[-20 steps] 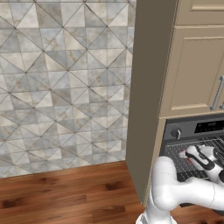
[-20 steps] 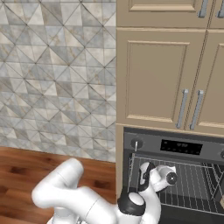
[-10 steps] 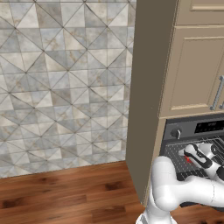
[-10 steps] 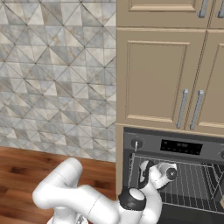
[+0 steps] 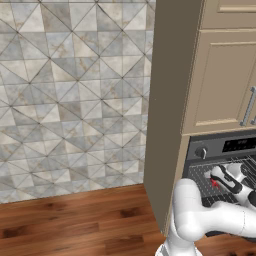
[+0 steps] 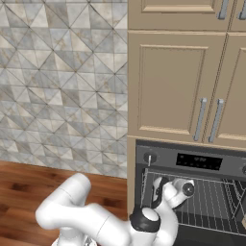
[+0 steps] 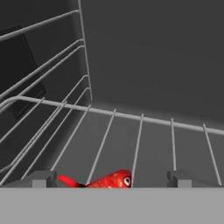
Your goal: Take the fish from the oven and place it on the plate on the counter.
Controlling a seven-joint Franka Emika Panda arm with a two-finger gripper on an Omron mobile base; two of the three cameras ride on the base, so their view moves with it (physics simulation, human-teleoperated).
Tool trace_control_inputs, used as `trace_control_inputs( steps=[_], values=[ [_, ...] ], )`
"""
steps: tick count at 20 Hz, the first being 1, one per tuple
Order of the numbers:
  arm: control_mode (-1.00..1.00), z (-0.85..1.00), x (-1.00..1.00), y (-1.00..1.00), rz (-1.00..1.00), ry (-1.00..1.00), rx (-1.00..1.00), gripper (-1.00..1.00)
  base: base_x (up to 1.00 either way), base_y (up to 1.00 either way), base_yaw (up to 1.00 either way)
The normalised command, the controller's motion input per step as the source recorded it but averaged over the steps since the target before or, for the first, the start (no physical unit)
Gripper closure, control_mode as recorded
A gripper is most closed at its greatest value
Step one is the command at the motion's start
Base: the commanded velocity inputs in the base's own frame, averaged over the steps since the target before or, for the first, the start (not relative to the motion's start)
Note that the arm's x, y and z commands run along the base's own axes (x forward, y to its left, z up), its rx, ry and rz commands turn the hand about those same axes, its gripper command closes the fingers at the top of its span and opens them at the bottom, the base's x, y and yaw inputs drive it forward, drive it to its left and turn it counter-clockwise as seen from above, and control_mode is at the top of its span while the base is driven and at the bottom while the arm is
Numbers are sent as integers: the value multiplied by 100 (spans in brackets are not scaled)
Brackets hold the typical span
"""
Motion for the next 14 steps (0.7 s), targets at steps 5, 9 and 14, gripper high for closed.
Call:
trace_control_inputs(
  steps=[5, 9, 14],
  values=[
    [-100, -16, -34, 0, 0, -11, 3, -100, 0, 0, 0],
    [-100, -16, -26, 0, -1, -11, 1, -100, 0, 0, 0],
    [-100, -28, -14, 0, -4, -8, 0, -100, 0, 0, 0]
  ],
)
